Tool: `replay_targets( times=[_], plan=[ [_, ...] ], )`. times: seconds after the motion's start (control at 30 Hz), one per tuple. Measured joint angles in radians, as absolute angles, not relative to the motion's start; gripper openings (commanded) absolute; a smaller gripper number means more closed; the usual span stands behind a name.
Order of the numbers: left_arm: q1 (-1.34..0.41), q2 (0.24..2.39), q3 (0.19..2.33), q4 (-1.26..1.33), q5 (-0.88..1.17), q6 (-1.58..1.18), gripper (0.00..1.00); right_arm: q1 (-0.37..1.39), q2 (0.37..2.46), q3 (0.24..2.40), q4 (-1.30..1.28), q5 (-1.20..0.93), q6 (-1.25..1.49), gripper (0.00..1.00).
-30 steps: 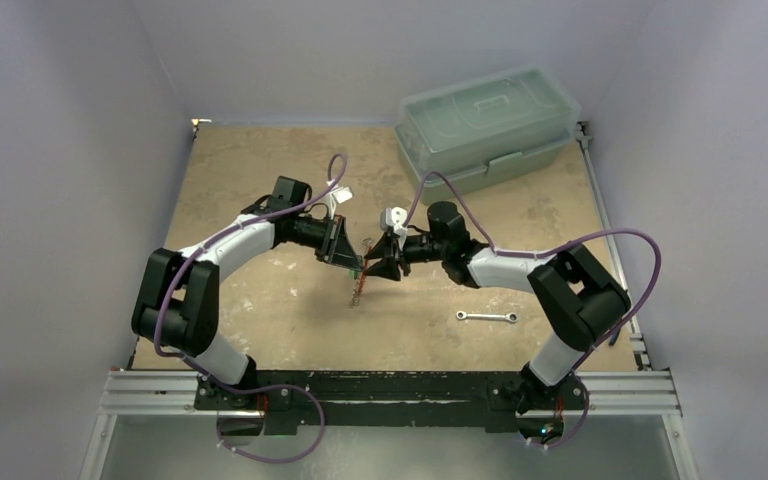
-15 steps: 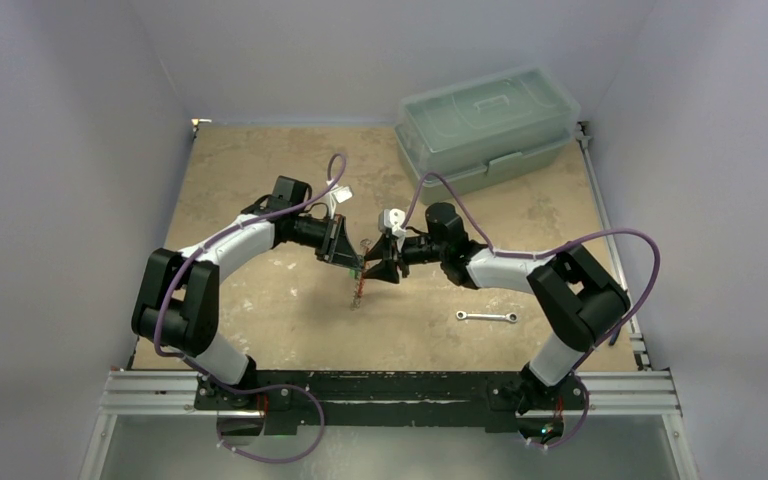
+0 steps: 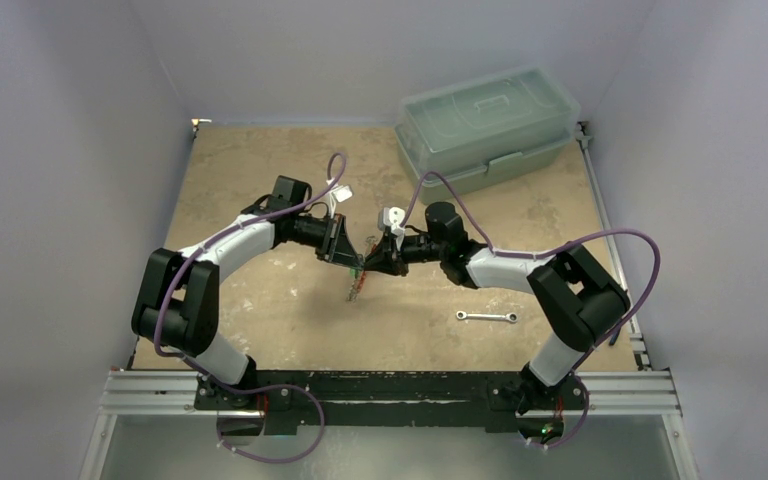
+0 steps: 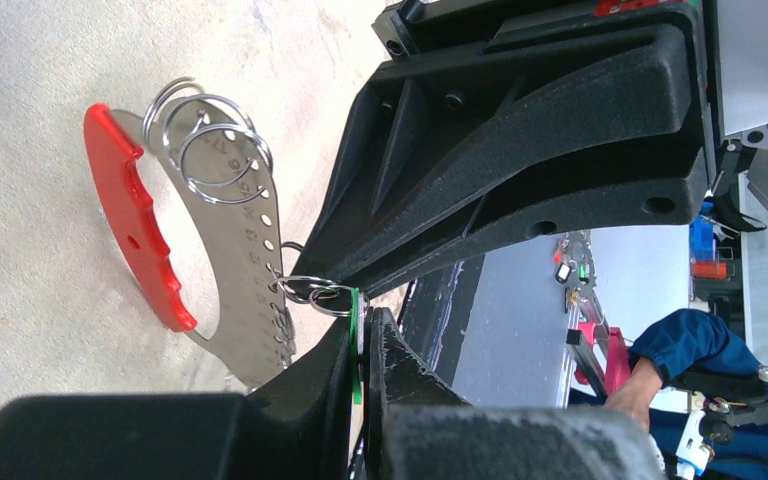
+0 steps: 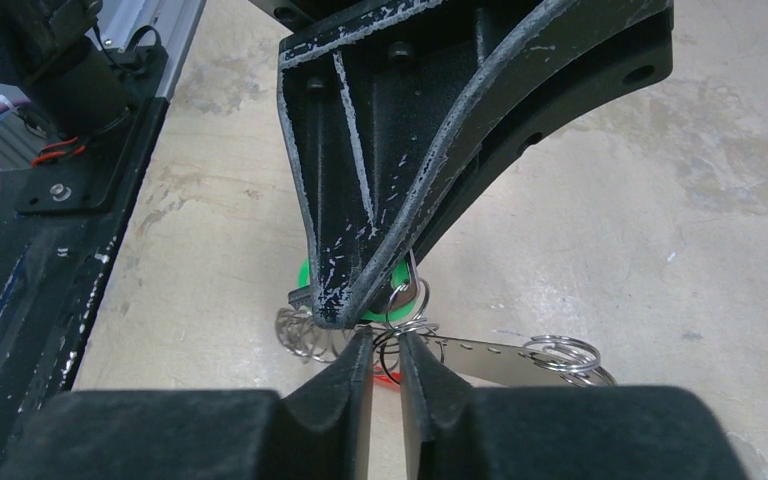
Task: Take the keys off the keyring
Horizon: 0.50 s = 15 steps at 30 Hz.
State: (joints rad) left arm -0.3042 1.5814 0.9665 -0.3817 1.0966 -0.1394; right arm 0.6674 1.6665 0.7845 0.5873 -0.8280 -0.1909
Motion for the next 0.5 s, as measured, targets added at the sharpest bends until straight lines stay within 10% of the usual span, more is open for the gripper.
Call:
replay_targets(
  times=[0.5],
  plan=[
    [-0.289,1.581,0.959,-0.371,1.094,-0.152,0.00,0.668,1.666,0.785,0.585,-0.823,-0.196,0.00]
  ],
)
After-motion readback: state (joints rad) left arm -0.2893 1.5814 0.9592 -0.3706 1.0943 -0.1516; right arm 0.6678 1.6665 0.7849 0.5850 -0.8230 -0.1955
